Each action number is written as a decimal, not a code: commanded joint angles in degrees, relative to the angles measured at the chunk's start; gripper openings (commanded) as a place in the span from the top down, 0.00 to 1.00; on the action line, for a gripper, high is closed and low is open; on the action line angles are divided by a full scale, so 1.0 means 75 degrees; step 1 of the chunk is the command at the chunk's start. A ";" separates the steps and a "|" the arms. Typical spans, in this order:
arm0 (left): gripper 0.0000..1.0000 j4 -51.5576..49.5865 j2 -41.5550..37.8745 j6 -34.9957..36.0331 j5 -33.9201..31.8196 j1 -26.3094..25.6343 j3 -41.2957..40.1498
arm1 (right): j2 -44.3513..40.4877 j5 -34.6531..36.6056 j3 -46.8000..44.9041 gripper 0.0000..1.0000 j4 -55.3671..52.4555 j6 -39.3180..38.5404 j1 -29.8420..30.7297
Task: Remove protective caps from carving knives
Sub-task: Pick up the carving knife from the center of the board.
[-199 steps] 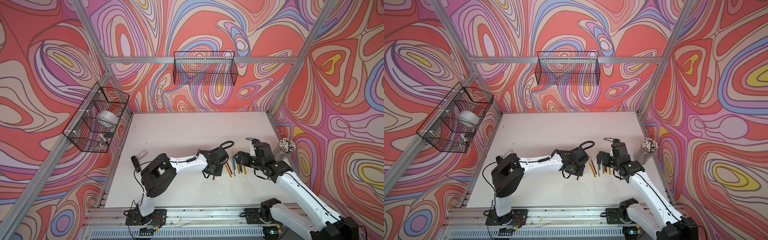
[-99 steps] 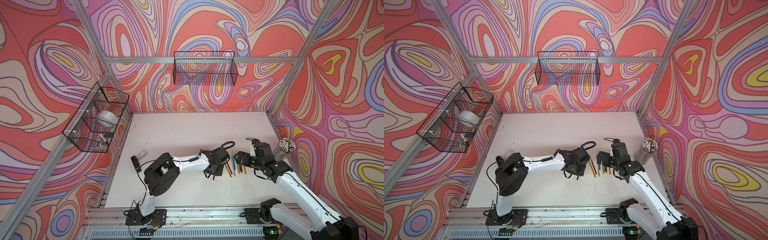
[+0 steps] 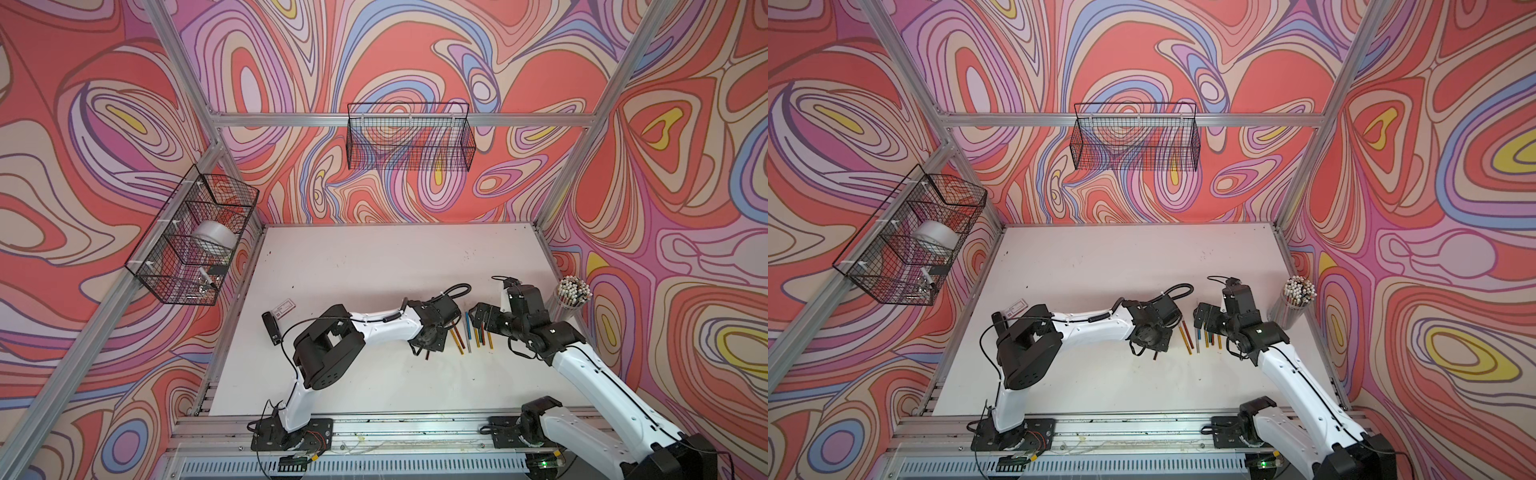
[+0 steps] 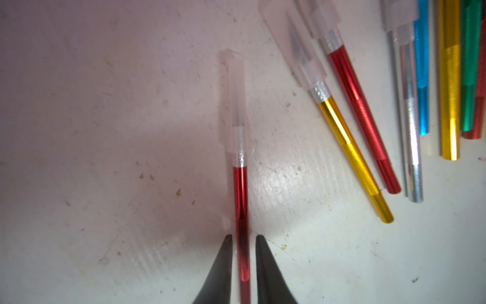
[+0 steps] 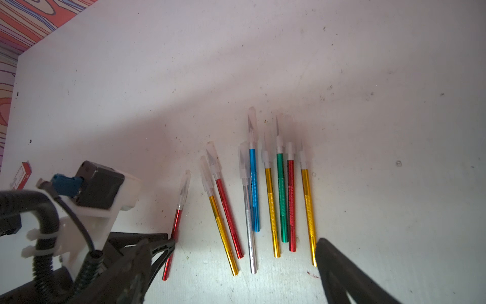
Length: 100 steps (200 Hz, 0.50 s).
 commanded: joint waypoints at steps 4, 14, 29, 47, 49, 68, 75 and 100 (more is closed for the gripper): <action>0.80 -0.0532 0.0259 0.0075 -0.0291 -0.0022 0.0224 | -0.0074 0.0108 -0.0010 0.02 -0.0079 0.0015 0.0036; 0.80 -0.0622 0.0297 0.0083 -0.0336 -0.0022 0.0277 | -0.0080 0.0123 -0.0009 0.02 -0.0093 0.0021 0.0037; 0.81 -0.0673 0.0341 0.0109 -0.0393 -0.0022 0.0326 | -0.0086 0.0134 -0.0009 0.02 -0.0086 0.0020 0.0036; 0.80 -0.0791 0.0391 0.0118 -0.0457 -0.0022 0.0387 | -0.0086 0.0136 -0.0009 0.02 -0.0086 0.0021 0.0036; 0.80 -0.0800 0.0393 0.0121 -0.0460 -0.0022 0.0392 | -0.0086 0.0135 -0.0009 0.02 -0.0089 0.0021 0.0036; 0.80 -0.0868 0.0450 0.0146 -0.0486 -0.0022 0.0445 | -0.0086 0.0129 -0.0009 0.02 -0.0086 0.0021 0.0033; 0.80 -0.0888 0.0475 0.0145 -0.0479 -0.0019 0.0459 | -0.0081 0.0128 -0.0009 0.02 -0.0098 0.0029 0.0036; 0.80 -0.0970 0.0566 0.0160 -0.0448 -0.0018 0.0536 | -0.0126 0.0142 -0.0032 0.02 -0.0102 0.0056 0.0037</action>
